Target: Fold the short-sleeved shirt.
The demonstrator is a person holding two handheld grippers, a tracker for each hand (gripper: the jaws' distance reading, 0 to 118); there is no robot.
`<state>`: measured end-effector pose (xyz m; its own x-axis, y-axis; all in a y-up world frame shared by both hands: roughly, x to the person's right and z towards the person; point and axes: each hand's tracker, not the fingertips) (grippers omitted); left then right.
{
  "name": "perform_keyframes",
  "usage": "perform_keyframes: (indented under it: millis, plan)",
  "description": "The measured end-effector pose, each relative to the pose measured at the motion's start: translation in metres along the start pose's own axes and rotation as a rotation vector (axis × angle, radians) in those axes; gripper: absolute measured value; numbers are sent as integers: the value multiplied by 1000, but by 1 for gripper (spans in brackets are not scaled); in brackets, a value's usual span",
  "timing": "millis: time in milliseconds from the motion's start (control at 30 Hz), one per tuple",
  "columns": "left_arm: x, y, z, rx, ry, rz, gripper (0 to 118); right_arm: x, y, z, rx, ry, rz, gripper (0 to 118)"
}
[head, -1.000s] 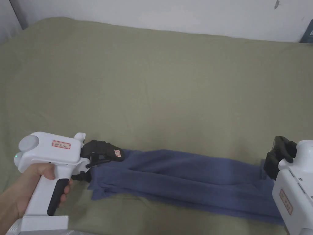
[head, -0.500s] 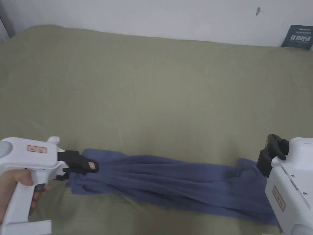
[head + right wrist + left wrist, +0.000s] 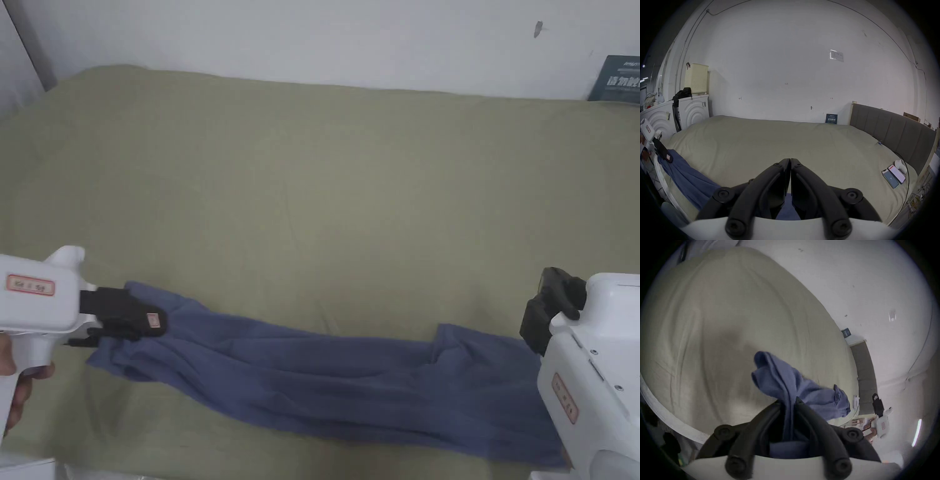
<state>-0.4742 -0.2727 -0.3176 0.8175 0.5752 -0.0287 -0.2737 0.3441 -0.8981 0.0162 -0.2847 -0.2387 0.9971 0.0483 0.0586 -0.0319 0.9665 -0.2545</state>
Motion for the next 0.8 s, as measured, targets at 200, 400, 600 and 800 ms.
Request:
perform_keyframes:
  millis: [200, 400, 600, 800]
  plan:
    - [79, -5, -27, -33, -8, -162, 8, 6, 0, 7, 5, -2, -3, 7]
    - [139, -27, -86, -137, 40, -322, 8, 13, 1, 11, 16, -11, -7, 7]
    - [165, -52, -170, -216, 139, -384, 8, 13, 0, 10, 20, -15, -1, 7]
    - [172, -78, -217, -246, 92, -386, 114, 11, -5, 7, -6, -9, 2, 7]
